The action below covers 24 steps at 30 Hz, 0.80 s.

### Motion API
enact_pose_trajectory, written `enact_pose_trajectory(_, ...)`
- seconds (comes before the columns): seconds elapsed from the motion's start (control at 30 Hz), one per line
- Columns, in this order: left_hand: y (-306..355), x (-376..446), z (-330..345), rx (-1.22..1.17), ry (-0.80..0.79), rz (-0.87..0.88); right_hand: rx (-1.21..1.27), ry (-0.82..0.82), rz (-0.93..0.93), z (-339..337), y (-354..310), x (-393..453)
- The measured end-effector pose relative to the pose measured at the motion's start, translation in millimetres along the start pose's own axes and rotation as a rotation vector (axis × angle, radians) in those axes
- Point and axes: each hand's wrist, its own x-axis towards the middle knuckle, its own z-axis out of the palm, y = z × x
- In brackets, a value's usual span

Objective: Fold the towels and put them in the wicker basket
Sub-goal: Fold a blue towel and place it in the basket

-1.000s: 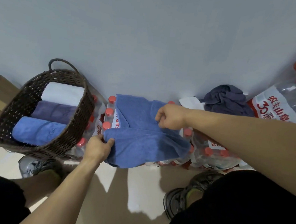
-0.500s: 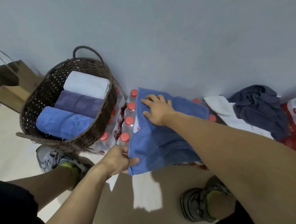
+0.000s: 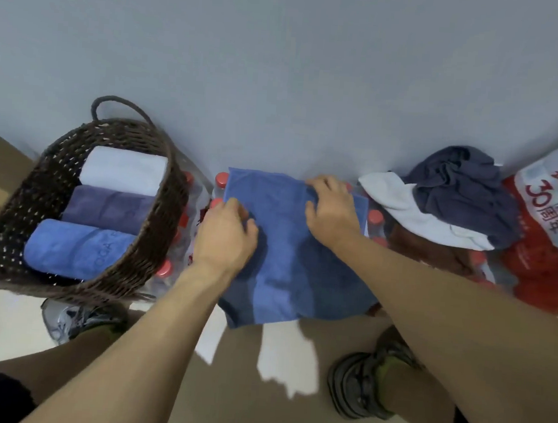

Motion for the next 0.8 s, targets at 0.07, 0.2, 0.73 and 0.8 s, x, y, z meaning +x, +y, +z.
enact_pose_trajectory(0.07, 13, 15, 21, 0.012, -0.042, 0.125, -0.054, 0.065, 0.167, -12, 24, -5)
enact_pose_trajectory(0.2, -1, 37, 49, 0.170, -0.122, 0.177, -0.166, -0.060, 0.428, -29, 59, -3)
enact_pose_trajectory(0.73, -33, 40, 69, 0.341, -0.059, 0.169, 0.218, 0.245, 0.519, -22, 88, 28)
enact_pose_trajectory(0.8, -32, 42, 68, 0.329, -0.089, 0.167, 0.221, 0.305, 0.486, -15, 88, 23)
